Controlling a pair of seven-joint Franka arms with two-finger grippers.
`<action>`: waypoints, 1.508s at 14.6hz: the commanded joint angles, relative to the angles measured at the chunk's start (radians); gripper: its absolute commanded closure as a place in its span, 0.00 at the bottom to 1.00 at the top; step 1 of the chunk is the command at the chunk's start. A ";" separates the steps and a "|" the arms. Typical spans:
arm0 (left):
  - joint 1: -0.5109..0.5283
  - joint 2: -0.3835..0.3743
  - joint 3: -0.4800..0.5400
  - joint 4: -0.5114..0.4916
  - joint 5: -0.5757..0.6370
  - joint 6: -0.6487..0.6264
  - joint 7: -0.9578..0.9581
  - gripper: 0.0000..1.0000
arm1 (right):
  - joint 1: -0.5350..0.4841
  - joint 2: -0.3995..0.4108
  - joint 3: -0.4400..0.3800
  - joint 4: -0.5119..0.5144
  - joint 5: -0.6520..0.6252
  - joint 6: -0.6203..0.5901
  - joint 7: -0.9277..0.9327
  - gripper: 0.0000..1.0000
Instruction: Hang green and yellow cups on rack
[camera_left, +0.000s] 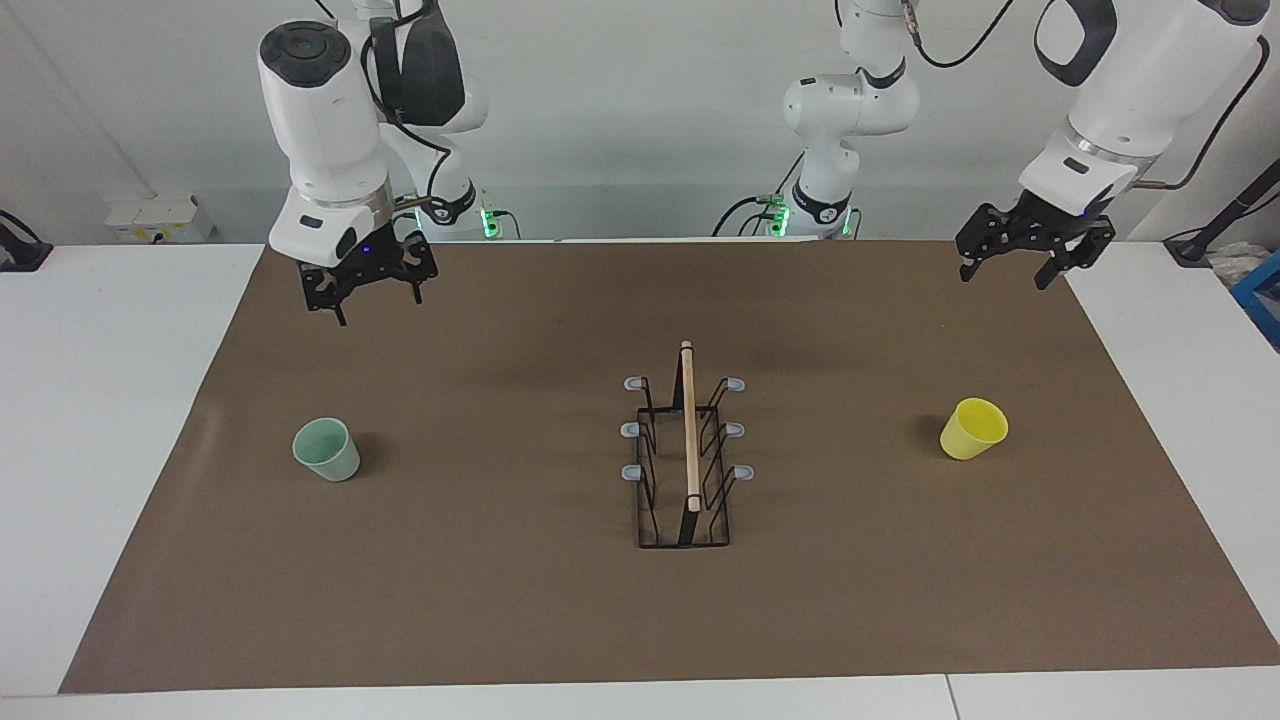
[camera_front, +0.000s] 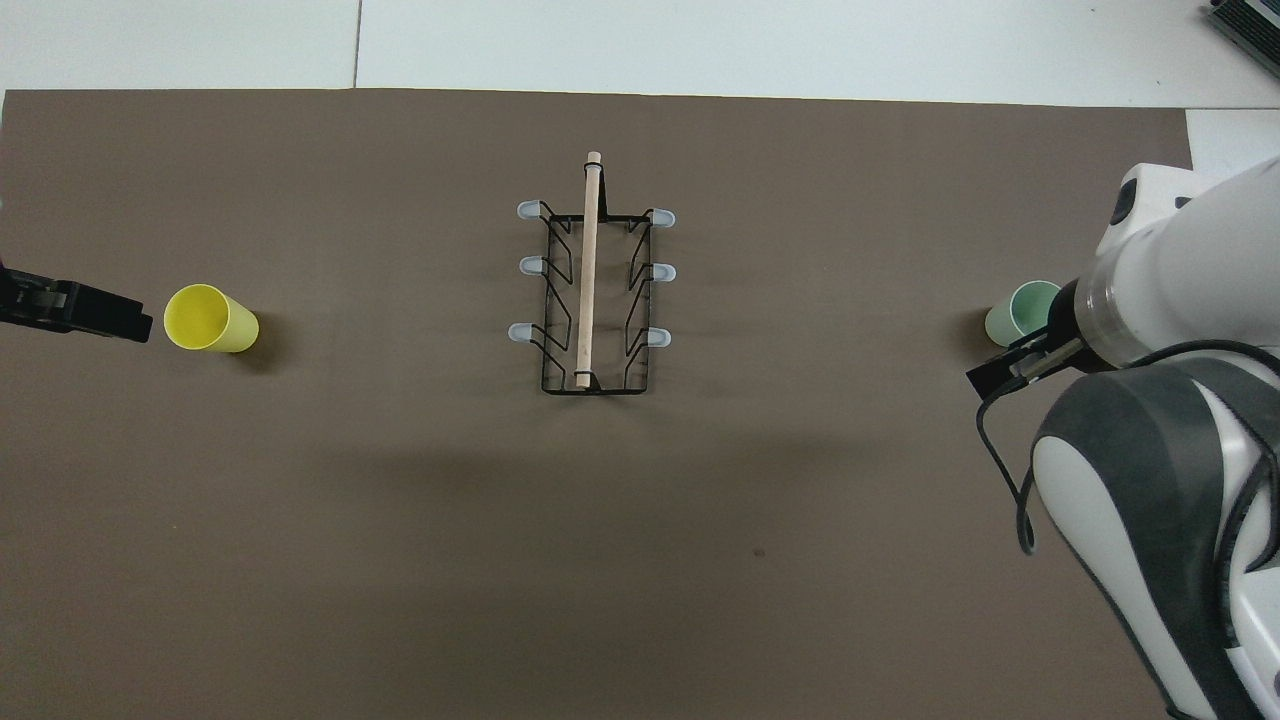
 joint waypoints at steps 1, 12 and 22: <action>-0.007 -0.014 0.002 -0.010 0.006 -0.001 0.000 0.00 | -0.013 -0.004 0.005 -0.043 -0.042 0.063 -0.071 0.00; 0.013 0.007 0.004 -0.001 -0.014 -0.002 -0.063 0.00 | 0.028 0.189 0.008 -0.045 -0.405 0.181 -0.396 0.00; -0.030 0.220 0.243 0.060 -0.233 0.103 -0.466 0.00 | 0.127 0.313 0.008 -0.112 -0.804 0.167 -0.485 0.00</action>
